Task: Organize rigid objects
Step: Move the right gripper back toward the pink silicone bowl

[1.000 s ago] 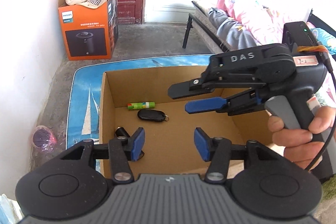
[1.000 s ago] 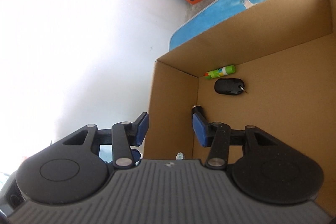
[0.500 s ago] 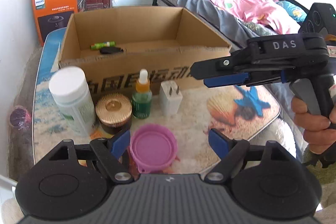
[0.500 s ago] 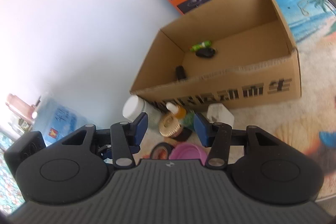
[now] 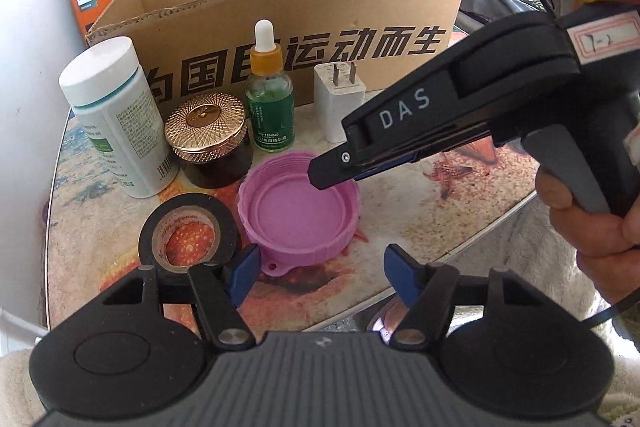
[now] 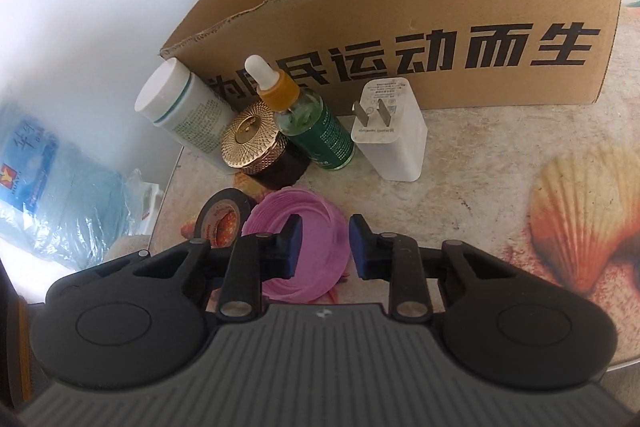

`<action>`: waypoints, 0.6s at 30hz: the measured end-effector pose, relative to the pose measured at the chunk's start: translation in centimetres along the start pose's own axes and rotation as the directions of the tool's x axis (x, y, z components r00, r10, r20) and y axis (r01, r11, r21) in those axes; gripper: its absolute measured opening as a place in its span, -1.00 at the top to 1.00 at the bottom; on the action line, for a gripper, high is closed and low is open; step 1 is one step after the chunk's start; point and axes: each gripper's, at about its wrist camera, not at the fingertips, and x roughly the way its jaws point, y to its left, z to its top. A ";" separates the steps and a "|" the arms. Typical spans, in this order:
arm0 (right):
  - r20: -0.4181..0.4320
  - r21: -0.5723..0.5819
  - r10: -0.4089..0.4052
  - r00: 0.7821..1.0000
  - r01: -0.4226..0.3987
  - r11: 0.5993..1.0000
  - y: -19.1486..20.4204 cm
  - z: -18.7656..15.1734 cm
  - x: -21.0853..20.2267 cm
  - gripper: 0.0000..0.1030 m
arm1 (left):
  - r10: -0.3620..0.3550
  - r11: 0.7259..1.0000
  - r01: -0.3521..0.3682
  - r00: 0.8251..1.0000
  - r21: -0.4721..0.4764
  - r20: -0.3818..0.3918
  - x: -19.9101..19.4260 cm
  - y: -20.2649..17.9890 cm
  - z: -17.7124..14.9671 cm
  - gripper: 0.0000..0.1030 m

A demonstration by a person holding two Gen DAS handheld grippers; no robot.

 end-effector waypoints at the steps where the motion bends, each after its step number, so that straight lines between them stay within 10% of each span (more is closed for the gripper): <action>1: 0.001 -0.003 -0.006 1.000 0.006 1.000 0.0 0.0 -0.1 0.65 | -0.001 1.000 0.001 1.000 -0.005 0.003 0.1 0.0 0.0 -0.34; 18: 0.057 0.098 -0.061 0.997 0.055 0.994 -4.8 -1.5 -3.9 0.61 | -0.045 0.991 0.039 0.998 0.131 0.049 0.1 -3.4 0.5 -0.42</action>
